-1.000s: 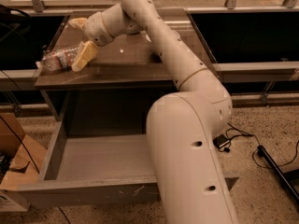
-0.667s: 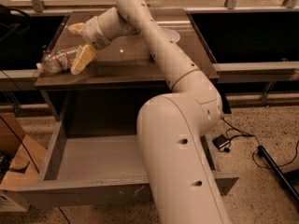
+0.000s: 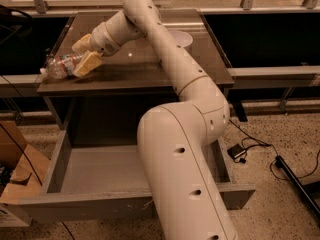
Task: Place water bottle into top drawer
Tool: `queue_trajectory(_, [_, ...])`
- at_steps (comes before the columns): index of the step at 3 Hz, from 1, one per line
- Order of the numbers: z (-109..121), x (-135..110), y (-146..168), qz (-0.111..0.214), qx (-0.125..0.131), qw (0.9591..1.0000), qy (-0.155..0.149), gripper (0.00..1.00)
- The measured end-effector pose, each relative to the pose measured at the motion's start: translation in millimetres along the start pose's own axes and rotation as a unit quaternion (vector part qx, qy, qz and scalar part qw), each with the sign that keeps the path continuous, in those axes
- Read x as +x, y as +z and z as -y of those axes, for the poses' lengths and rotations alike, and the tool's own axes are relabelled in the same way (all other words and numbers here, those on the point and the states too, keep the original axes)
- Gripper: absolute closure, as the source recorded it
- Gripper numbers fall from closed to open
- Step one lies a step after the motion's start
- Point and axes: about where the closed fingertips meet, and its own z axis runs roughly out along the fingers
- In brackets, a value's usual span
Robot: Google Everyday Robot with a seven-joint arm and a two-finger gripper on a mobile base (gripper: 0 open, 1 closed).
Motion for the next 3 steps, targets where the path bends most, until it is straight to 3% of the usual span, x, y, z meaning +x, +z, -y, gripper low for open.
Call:
queue_trajectory(1, [1, -4, -3, 0.000, 0.000, 1.0000, 0.000, 0.61])
queue_trajectory(2, [5, -13, -44, -0.011, 0.042, 0.9991, 0.002, 0.84])
queue_trajectory(3, [-11, -45, -115, -0.006, 0.103, 0.9946, -0.010, 1.00])
